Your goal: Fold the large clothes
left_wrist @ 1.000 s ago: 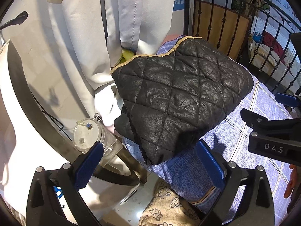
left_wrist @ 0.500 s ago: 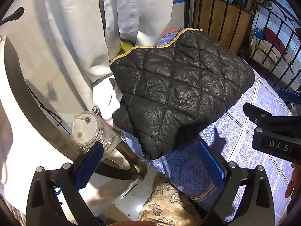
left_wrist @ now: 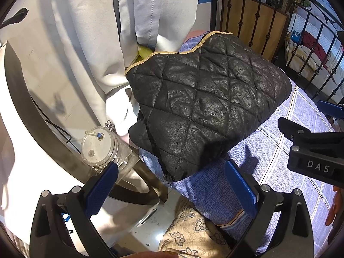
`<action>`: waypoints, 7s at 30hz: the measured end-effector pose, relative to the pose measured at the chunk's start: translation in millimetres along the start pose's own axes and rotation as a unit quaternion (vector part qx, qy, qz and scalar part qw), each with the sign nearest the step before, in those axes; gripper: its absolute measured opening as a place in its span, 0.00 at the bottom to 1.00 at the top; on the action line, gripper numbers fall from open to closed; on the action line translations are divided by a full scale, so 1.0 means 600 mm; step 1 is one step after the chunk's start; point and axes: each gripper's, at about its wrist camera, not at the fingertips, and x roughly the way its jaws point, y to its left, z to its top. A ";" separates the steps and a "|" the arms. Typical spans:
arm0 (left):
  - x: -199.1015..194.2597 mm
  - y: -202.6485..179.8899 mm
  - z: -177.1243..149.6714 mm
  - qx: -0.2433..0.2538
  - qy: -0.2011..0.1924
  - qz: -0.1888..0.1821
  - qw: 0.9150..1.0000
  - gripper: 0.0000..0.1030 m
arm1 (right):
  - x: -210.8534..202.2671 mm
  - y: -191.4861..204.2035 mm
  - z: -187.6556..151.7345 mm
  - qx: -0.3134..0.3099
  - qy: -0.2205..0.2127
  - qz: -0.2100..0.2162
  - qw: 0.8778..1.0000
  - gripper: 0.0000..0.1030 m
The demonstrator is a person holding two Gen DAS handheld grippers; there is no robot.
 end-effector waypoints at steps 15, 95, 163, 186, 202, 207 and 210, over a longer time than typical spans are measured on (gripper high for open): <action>0.000 0.000 -0.001 0.000 0.000 0.000 1.000 0.94 | 0.001 -0.001 0.000 0.000 0.000 0.000 1.000 0.95; 0.002 -0.011 -0.001 0.002 0.009 -0.024 1.000 0.94 | 0.001 -0.004 -0.002 0.004 0.000 0.000 1.000 0.95; -0.002 -0.018 0.007 0.012 0.002 -0.021 1.000 0.94 | 0.004 -0.007 -0.001 0.007 -0.002 0.001 1.000 0.95; 0.000 -0.020 0.003 0.012 -0.004 -0.024 1.000 0.94 | 0.006 -0.006 -0.002 0.009 -0.002 0.001 1.000 0.95; 0.000 -0.024 0.000 0.018 -0.005 -0.022 1.000 0.94 | 0.004 -0.007 -0.001 0.011 -0.002 0.000 1.000 0.95; 0.000 -0.024 0.002 0.019 -0.006 -0.021 1.000 0.94 | 0.004 -0.007 -0.001 0.011 -0.003 0.000 1.000 0.95; 0.000 -0.024 0.002 0.019 -0.006 -0.021 1.000 0.94 | 0.004 -0.007 -0.001 0.011 -0.002 0.000 1.000 0.95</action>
